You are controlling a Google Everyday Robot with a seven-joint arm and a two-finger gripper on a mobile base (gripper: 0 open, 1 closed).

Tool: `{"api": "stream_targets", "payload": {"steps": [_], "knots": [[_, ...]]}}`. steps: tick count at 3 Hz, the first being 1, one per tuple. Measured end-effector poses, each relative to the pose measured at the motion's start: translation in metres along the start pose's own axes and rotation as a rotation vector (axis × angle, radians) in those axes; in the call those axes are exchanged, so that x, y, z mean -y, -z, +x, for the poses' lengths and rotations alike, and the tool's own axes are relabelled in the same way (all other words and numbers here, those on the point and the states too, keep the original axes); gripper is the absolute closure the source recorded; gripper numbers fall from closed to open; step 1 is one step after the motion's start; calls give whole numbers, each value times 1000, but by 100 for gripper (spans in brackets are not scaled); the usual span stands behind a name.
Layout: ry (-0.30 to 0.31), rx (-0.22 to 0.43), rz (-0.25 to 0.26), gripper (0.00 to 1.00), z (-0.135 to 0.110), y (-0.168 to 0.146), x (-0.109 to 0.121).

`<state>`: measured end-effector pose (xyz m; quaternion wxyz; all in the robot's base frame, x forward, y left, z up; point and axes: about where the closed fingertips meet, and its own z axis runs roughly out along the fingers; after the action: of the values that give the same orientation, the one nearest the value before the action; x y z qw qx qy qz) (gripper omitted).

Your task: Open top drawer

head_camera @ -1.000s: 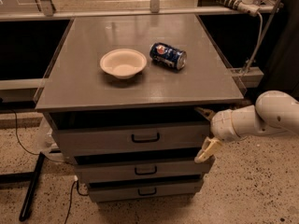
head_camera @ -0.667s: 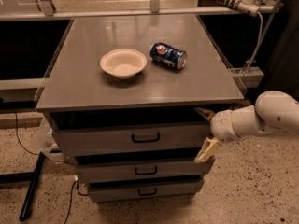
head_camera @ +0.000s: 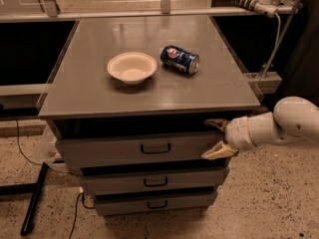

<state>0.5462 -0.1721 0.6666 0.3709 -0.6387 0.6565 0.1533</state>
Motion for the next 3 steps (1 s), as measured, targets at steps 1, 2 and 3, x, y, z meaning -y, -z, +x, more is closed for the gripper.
{"api": "stream_targets", "payload": {"steps": [1, 2, 3], "knots": [[-4, 17, -11, 65, -6, 24, -24], [-19, 22, 2, 88, -15, 53, -53], [-19, 22, 2, 86, -16, 54, -55]]}}
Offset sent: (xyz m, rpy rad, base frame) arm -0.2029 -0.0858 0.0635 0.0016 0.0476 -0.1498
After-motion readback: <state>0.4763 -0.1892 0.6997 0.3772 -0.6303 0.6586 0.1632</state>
